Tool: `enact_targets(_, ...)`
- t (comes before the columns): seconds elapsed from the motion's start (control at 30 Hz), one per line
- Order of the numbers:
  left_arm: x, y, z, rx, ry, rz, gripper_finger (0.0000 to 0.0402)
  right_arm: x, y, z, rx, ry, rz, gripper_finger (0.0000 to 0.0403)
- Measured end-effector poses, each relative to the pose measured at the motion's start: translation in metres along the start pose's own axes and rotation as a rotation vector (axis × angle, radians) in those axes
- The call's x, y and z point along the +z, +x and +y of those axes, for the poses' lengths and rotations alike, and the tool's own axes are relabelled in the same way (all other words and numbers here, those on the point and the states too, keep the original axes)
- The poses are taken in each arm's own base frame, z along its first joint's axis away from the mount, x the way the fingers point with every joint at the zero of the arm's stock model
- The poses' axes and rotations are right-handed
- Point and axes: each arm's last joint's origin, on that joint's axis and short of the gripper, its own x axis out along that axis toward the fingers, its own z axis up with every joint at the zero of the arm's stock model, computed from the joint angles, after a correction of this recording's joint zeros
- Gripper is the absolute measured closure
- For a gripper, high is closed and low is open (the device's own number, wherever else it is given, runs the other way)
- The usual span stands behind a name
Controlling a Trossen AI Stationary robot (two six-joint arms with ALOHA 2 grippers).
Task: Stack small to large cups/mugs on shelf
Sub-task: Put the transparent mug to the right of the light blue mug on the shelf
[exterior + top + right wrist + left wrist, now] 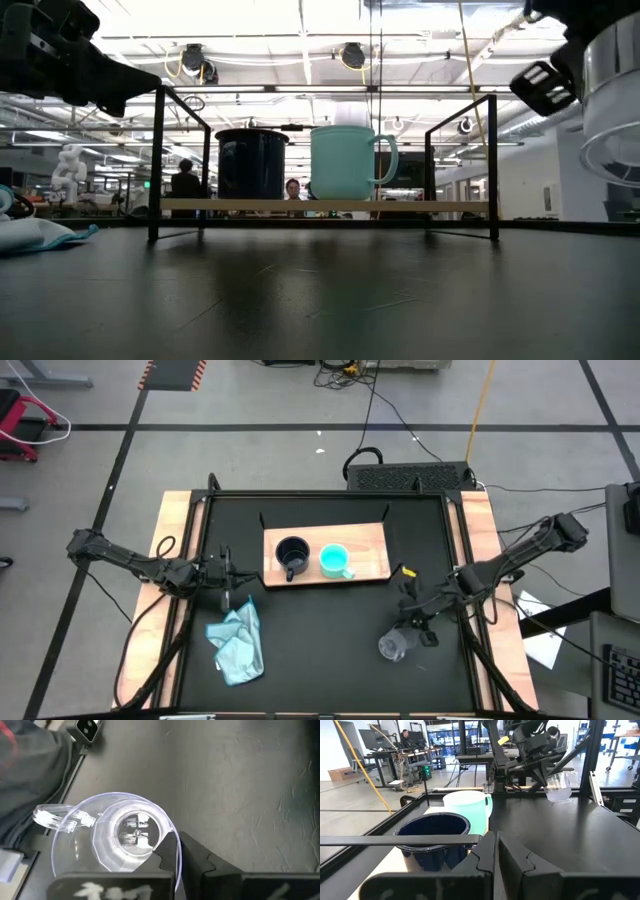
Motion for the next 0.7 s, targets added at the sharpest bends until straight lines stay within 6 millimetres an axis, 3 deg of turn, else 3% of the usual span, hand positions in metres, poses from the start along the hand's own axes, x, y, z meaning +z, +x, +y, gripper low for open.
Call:
enact_targets(0.4,0.0,0.0,0.0,0.001,0.0,0.0,0.0378,-0.036,-0.003,-0.012,0.005,-0.021,-0.151,0.0402)
enact_targets(0.7,0.0,0.0,0.0,0.002,-0.002,-0.001,0.0378,-0.03,-0.01,-0.012,-0.033,-0.133,-0.265,0.0403)
